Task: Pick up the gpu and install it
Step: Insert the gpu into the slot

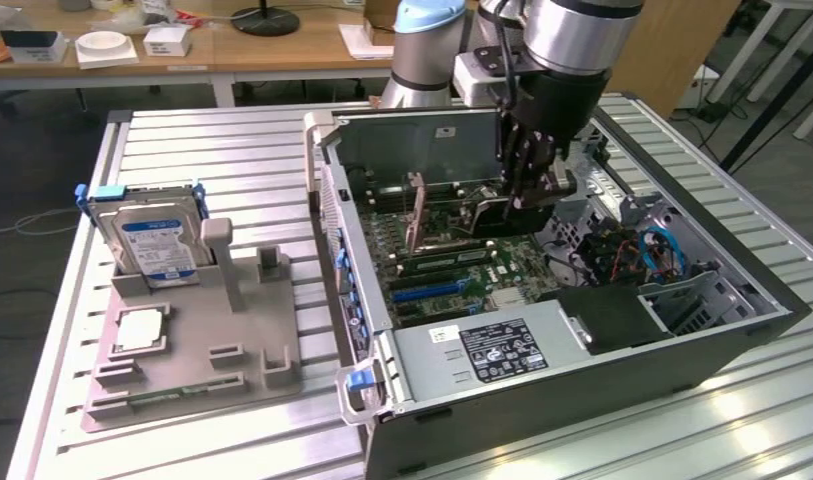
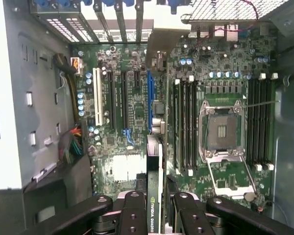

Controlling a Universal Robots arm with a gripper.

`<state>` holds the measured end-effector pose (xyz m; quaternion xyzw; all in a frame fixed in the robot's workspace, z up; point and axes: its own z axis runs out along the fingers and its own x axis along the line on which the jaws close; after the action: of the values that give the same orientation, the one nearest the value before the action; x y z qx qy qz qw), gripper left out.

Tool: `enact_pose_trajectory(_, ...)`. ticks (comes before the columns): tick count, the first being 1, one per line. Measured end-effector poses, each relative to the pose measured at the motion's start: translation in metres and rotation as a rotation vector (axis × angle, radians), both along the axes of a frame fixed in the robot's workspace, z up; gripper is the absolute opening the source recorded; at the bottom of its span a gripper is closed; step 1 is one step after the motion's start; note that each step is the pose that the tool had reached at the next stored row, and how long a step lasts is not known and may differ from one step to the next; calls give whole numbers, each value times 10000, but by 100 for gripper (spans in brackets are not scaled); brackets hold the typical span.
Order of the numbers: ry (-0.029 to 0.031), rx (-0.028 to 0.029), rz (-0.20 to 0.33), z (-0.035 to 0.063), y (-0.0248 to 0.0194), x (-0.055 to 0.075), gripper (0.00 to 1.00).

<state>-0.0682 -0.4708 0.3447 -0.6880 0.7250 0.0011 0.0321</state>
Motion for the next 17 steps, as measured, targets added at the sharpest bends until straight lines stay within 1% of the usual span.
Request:
enact_pose_trajectory(6, 1, 0, -2, -92, 2, -109, 26)
enact_pose_trajectory(17, 0, 0, 13, -206, 2, -194, 26)
